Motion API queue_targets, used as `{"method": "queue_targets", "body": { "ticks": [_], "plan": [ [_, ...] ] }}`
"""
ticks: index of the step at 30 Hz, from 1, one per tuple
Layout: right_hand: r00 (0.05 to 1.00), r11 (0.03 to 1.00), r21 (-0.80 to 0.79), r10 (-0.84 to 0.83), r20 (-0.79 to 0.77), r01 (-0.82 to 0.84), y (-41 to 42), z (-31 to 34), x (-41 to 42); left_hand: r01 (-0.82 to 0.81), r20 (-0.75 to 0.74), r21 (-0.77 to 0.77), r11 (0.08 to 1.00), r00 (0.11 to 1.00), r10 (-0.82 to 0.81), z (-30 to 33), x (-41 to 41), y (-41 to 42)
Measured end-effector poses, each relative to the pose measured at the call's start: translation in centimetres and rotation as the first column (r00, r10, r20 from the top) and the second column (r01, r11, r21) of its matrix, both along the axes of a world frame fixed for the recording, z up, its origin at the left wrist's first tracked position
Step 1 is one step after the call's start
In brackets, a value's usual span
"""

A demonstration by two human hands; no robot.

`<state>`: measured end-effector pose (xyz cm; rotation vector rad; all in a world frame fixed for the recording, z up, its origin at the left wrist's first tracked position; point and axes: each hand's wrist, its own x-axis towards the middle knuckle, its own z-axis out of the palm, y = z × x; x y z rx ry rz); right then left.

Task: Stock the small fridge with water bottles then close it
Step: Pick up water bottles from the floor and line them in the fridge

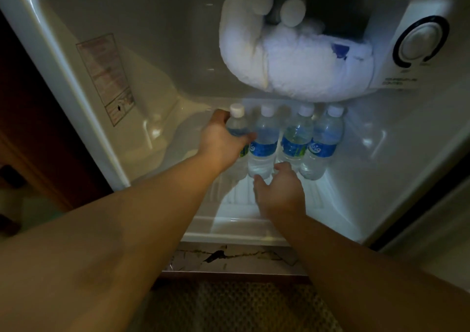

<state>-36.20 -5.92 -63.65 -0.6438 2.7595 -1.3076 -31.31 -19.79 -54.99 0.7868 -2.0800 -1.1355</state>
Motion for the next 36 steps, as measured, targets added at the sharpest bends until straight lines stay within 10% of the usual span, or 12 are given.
{"method": "queue_targets", "body": {
  "ticks": [19, 31, 36],
  "plan": [
    [0.998, 0.966, 0.253, -0.033, -0.052, 0.045, -1.5, 3.0, -2.4, 0.127, 0.075, 0.064, 0.99, 0.988, -0.131, -1.5, 0.4, -0.2],
    [0.999, 0.99, 0.14, -0.034, -0.012, 0.035, -0.5, 3.1, 0.3, 0.139, 0.217, 0.004, 0.99, 0.967, -0.136, 0.1, 8.4, 2.7],
    [0.844, 0.947, 0.134, 0.321, -0.43, -0.291, 0.3, 3.0, 6.2, 0.216, 0.293, -0.107, 0.97, 0.939, -0.177, 0.6, 19.8, 3.0]
  ]
}}
